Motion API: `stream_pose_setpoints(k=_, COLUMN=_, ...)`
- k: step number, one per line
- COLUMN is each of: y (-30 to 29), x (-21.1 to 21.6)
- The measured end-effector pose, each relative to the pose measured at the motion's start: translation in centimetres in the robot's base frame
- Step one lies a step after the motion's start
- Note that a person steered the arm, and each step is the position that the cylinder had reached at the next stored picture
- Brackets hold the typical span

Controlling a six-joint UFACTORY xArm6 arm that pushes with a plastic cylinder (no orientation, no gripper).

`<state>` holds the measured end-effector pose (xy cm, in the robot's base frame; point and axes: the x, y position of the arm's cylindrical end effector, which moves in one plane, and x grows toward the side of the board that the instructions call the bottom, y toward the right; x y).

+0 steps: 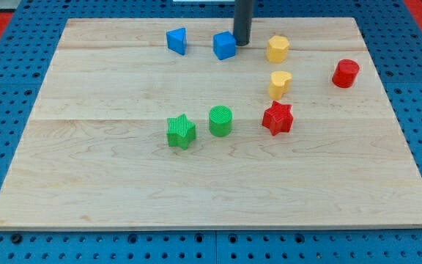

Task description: Move yellow hexagon to the yellow heart

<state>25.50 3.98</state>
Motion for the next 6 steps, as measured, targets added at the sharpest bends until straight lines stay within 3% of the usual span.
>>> stream_pose_setpoints(k=2, y=-3.6, x=0.0)
stream_pose_setpoints(k=4, y=3.2, x=-4.7)
stream_pose_setpoints(k=6, y=8.6, x=-1.7)
